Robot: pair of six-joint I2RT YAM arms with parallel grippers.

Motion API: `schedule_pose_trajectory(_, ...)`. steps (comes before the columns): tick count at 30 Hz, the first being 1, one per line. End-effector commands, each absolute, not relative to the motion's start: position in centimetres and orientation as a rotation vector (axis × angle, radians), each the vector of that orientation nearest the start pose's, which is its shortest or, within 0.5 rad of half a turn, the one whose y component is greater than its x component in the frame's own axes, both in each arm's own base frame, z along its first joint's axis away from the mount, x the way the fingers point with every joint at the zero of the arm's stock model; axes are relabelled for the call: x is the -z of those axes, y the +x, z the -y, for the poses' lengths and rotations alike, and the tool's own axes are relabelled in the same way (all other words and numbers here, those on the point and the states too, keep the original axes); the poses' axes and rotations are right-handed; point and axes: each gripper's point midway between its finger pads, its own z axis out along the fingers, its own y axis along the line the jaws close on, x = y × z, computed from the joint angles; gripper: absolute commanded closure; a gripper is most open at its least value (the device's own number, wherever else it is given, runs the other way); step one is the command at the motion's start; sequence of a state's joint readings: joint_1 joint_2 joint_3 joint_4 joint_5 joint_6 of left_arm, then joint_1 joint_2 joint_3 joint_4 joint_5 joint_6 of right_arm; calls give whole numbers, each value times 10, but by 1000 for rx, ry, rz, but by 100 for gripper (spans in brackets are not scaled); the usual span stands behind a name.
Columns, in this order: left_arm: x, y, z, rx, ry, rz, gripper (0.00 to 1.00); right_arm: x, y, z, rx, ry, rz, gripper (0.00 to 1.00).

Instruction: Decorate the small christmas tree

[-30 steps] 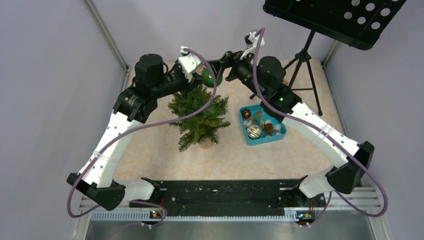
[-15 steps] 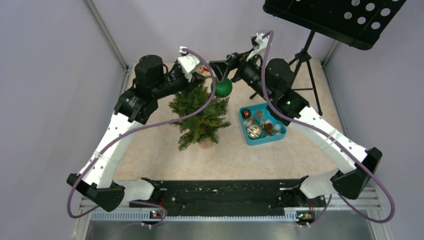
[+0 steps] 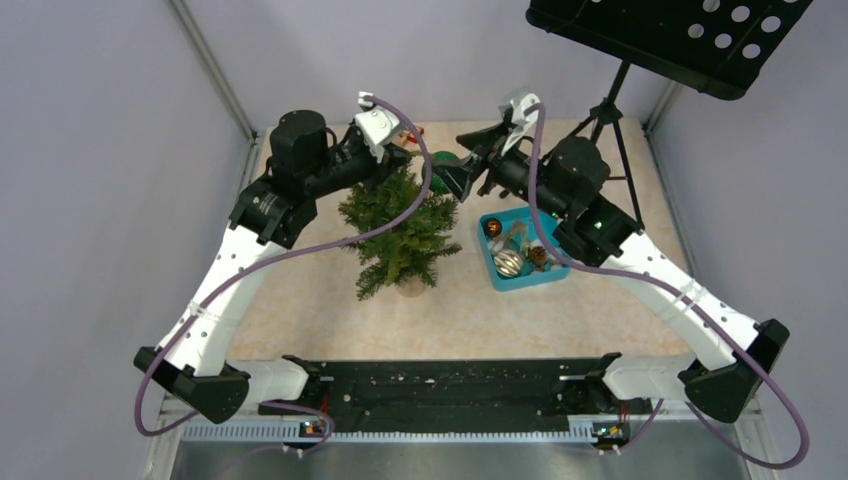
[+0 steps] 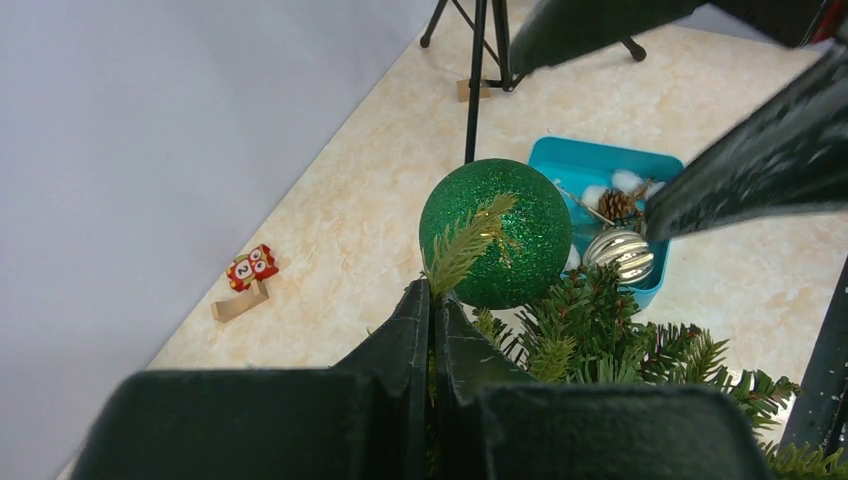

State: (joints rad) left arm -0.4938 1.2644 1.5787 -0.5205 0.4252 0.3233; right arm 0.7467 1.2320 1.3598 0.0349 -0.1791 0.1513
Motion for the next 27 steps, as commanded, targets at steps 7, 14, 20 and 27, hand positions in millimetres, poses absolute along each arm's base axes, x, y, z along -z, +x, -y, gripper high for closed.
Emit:
schedule_pose_trajectory(7, -393, 301, 234, 537, 965, -1557, 100, -441, 274, -303, -878, -739, -1267, 57)
schedule_pose_trajectory(14, -395, 301, 235, 545, 960, -1556, 100, -439, 282, -308, -790, -847, -1227, 63)
schedule_pose_trajectory(20, -395, 302, 236, 548, 958, -1559, 100, -446, 294, -317, -761, -884, -1215, 65)
schedule_pose_trajectory(27, -396, 301, 235, 550, 955, -1559, 100, -437, 301, -323, -741, -934, -1247, 71)
